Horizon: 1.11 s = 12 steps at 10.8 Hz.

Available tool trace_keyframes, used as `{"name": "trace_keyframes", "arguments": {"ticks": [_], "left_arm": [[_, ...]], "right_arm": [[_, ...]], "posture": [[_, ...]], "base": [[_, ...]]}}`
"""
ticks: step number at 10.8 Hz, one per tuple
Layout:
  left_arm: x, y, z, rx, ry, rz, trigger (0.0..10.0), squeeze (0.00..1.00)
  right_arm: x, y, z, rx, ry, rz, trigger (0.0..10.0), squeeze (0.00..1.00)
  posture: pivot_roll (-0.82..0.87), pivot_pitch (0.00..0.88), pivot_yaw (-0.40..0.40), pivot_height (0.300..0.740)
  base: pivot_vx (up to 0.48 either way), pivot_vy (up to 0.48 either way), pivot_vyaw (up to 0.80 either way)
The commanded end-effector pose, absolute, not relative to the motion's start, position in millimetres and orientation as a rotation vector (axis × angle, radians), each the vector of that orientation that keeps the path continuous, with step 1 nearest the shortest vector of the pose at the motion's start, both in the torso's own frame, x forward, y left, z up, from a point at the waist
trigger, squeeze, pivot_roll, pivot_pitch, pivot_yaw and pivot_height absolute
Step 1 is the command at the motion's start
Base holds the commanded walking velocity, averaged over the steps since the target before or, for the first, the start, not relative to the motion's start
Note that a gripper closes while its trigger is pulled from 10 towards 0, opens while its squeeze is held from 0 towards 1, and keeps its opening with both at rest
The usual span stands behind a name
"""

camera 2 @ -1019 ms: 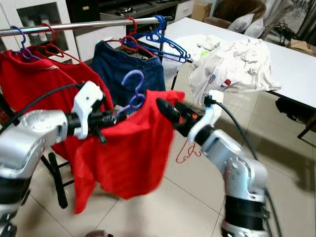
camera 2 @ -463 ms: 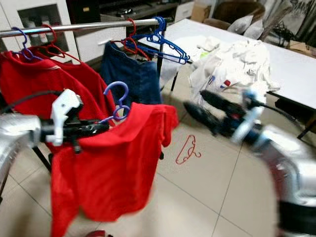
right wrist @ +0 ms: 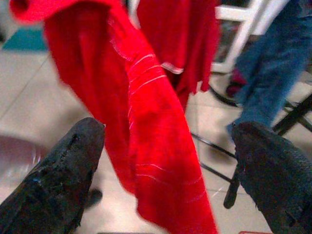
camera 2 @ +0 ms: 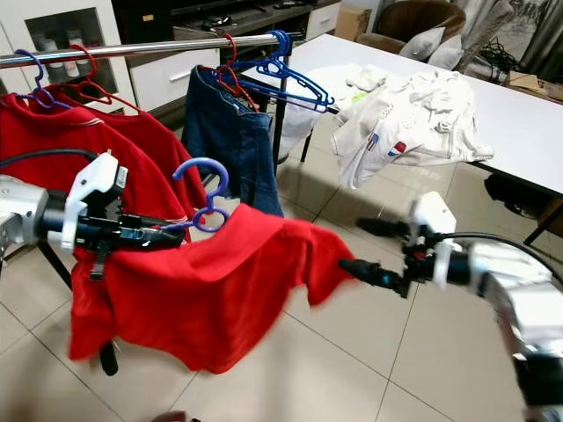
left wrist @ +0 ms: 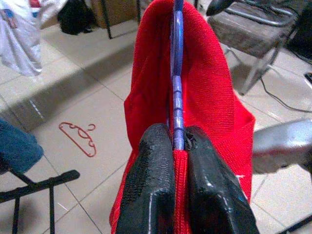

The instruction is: Hang hanger

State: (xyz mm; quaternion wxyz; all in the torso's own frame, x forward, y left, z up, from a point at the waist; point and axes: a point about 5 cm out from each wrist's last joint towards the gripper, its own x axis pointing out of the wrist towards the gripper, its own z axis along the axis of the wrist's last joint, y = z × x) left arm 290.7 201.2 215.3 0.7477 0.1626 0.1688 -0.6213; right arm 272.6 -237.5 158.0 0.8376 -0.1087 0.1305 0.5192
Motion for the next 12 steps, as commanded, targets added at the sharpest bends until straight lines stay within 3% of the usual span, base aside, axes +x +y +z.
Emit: {"name": "trace_keyframes", "arguments": {"ticks": [1, 2, 3, 4, 12], "left_arm": [[292, 199, 223, 0.387, 0.347, -1.386, 0.0, 0.00], [293, 199, 223, 0.386, 0.347, -1.391, 0.0, 0.00], [292, 199, 224, 0.380, 0.346, -1.417, 0.0, 0.00], [291, 199, 225, 0.379, 0.353, -1.434, 0.0, 0.00], [295, 204, 224, 0.388, 0.357, -1.444, 0.0, 0.00]], "right_arm": [[270, -238, 155, -0.281, 0.311, 1.135, 10.0, 0.00], [268, -236, 148, -0.319, 0.341, 1.148, 10.0, 0.00], [273, -234, 143, -0.329, 0.334, 1.136, 6.9, 0.00], [279, -231, 145, -0.311, 0.305, 1.118, 0.0, 0.00], [271, -224, 142, -0.235, 0.364, 1.299, 0.0, 0.00]], "posture": [[0.07, 0.000, -0.077, 0.740], [0.07, 0.000, -0.079, 0.740], [0.07, 0.000, -0.079, 0.740], [0.07, 0.000, -0.079, 0.740], [0.08, 0.000, -0.072, 0.740]], "base": [[0.000, 0.000, 0.00], [0.000, 0.000, 0.00], [0.000, 0.000, 0.00], [0.000, 0.000, 0.00], [0.000, 0.000, 0.00]]}}
